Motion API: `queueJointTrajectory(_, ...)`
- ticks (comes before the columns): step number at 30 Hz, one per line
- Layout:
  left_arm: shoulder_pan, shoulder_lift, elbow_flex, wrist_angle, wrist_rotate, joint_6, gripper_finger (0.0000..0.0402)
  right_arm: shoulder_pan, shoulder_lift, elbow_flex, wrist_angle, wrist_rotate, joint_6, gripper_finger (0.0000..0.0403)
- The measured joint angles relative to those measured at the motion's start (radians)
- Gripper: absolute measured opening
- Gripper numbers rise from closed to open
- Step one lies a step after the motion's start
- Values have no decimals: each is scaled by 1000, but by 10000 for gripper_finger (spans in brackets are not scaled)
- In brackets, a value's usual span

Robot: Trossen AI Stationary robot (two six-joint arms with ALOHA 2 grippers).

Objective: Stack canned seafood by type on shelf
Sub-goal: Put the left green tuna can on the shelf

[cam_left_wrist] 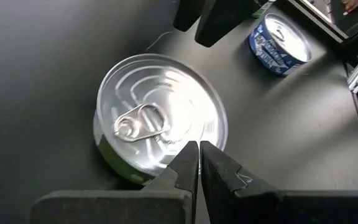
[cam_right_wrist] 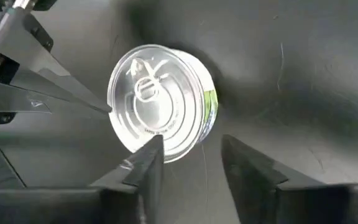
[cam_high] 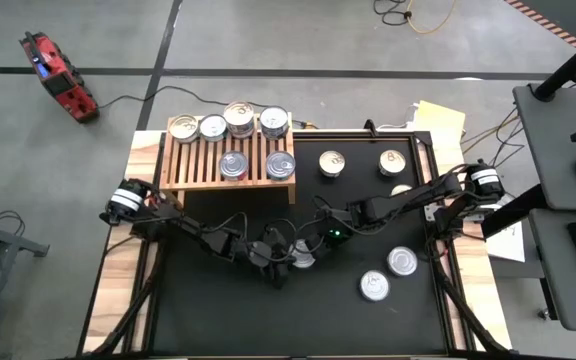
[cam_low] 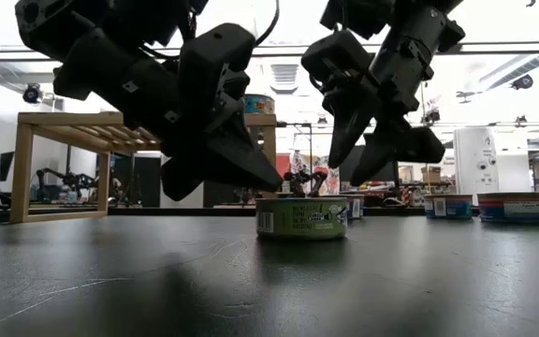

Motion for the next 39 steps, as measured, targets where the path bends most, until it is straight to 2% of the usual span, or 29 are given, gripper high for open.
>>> queueJointTrajectory(7,-7,0,-17,1,-8,-27,0,0,0,-50,81,-1,-4,213)
queueJointTrajectory(16,-7,0,-17,1,-23,-29,0,0,0,-66,91,-3,-4,250)
queueJointTrajectory(23,-13,-2,-42,12,-28,-80,0,0,0,-66,104,-5,-4,269)
queueJointTrajectory(39,-43,0,-63,-8,-54,-120,0,2,46,-65,322,-37,-46,284)
